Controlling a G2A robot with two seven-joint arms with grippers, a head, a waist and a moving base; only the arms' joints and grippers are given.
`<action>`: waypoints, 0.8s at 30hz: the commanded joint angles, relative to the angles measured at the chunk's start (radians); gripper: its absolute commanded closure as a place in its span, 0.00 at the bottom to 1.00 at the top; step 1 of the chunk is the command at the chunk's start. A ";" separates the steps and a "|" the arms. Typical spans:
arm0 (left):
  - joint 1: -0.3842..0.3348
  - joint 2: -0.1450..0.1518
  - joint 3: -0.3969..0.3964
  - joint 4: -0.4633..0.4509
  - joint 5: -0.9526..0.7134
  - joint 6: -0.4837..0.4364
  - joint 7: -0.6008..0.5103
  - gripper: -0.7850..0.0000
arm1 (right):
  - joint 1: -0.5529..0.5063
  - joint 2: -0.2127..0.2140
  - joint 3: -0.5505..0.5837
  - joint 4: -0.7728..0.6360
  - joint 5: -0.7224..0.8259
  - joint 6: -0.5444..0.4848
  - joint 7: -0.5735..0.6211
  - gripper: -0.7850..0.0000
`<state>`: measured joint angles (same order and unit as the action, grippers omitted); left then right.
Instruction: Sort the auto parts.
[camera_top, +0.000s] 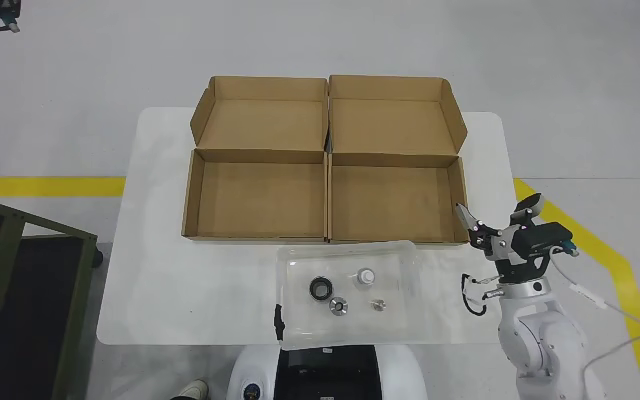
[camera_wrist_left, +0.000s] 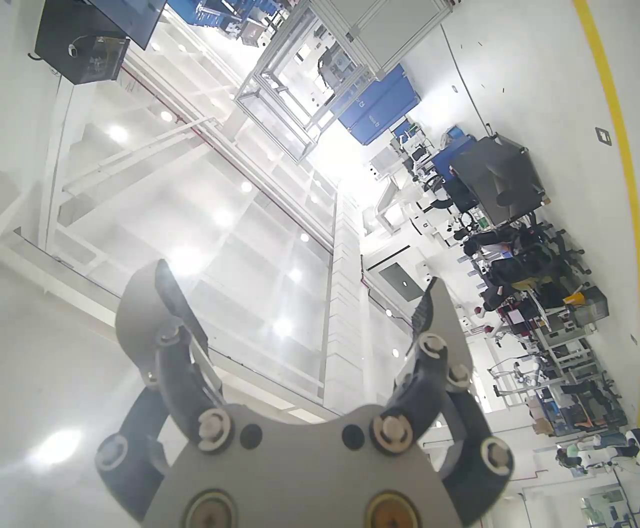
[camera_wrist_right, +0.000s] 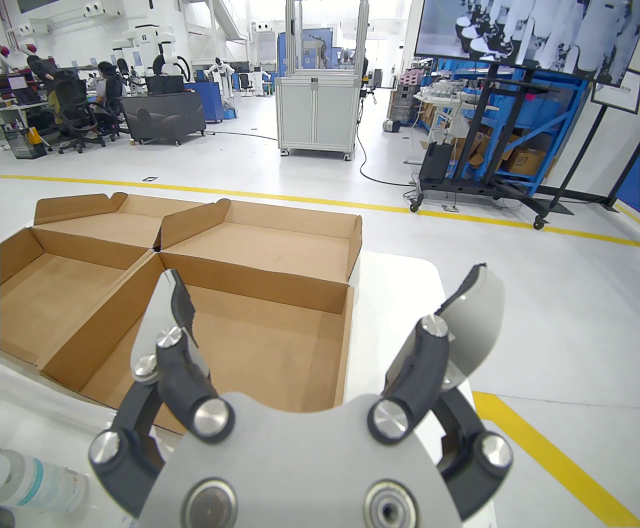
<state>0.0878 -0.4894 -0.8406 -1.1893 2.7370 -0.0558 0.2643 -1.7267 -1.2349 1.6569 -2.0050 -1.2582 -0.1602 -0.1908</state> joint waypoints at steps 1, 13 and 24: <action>0.000 0.000 0.000 0.000 0.000 0.000 0.000 0.00 | 0.000 0.000 0.000 0.000 0.000 0.000 0.000 0.00; 0.000 0.000 0.000 0.000 0.000 0.000 0.000 0.00 | 0.030 0.012 -0.031 -0.019 -0.057 -0.193 0.066 0.00; 0.000 0.000 0.000 0.000 0.000 0.000 0.000 0.00 | 0.053 0.036 -0.086 -0.049 -0.104 -0.548 0.132 0.00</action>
<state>0.0878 -0.4894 -0.8406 -1.1893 2.7370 -0.0558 0.2643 -1.6796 -1.2008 1.5780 -2.0502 -1.3452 -0.6782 -0.0710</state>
